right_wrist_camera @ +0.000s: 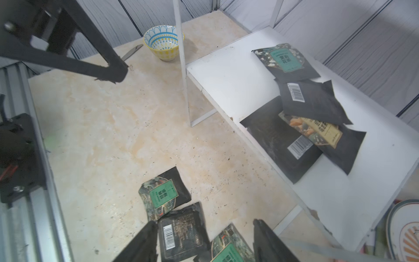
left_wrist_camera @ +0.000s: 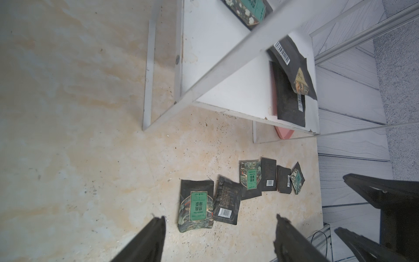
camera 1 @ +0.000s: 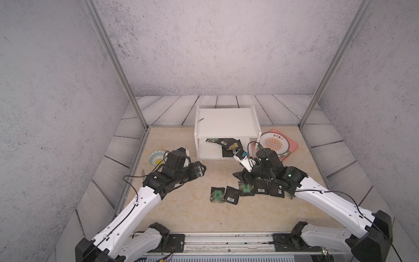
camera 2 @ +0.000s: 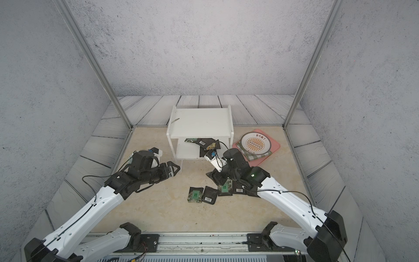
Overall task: Remove the tea bags from the shelf
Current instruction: Pick up the tea bag from the shelf.
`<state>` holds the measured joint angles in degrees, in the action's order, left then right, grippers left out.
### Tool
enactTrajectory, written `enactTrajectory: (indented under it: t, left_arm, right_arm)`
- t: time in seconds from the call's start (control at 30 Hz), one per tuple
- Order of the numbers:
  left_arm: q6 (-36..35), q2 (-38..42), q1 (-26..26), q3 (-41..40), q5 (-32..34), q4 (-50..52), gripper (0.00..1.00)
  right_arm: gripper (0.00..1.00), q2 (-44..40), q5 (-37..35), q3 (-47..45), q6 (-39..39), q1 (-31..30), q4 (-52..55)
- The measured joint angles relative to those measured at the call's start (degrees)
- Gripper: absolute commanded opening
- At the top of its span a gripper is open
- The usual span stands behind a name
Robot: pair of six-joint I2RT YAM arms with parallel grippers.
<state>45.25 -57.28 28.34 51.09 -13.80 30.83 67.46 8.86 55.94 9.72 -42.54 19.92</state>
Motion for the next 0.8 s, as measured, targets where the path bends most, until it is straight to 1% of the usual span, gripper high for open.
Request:
enactTrajectory:
  t: [0.2,0.43,0.63,0.8]
  left_arm:
    - [0.22,0.37,-0.59,-1.55,-1.55,-0.46,0.79]
    - [0.24,0.17,-0.98,-2.21,-2.56,-1.31,0.79]
    - [0.24,-0.74,-1.57,-2.80,-3.50,-2.67,0.79]
    - [0.24,-0.90,-1.81,-3.32,-4.02,-3.32,0.78]
  right_arm:
    - [0.68,6.54,-2.99,-0.57,9.92,0.00,-5.35]
    - [0.67,8.74,-4.92,-4.83,19.41,0.02,-15.50]
    - [0.66,13.03,-7.43,-5.16,23.65,0.09,-20.81]
    - [0.66,13.44,-9.55,-5.88,24.90,0.20,-24.81]
